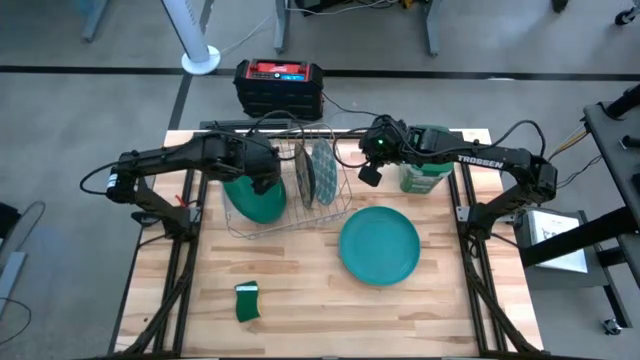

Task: Sort dishes
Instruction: Put the green plate on the dish rack

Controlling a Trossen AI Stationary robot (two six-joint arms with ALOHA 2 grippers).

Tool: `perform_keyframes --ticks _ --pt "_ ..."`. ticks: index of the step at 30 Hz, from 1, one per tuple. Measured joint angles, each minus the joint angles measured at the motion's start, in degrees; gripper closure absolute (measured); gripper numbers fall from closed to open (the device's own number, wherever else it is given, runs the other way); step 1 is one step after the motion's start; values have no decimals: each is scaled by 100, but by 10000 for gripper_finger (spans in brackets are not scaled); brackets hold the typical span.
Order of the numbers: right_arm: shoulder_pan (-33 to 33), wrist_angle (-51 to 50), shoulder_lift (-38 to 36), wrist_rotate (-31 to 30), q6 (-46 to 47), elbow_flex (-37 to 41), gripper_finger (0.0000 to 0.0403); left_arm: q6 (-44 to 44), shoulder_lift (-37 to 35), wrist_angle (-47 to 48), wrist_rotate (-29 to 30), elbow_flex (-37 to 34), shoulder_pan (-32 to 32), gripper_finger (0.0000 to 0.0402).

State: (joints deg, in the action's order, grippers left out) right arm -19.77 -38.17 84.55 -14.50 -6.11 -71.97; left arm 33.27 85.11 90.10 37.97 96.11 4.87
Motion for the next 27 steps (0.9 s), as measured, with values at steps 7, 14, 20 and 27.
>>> perform_keyframes --ticks 7,14,20,27 --pt "-2 16 0 0 4 177 403 602 -533 -8 -36 -392 -7 401" --pt "-3 15 0 -2 -25 206 403 1073 -1210 -6 -827 -1179 -18 401" --pt "-6 91 0 155 54 206 403 1332 -1753 -1 -902 -1876 -18 402" --pt "295 1169 -9 1289 -109 206 380 1720 -2218 -7 -1002 -2438 -16 402"
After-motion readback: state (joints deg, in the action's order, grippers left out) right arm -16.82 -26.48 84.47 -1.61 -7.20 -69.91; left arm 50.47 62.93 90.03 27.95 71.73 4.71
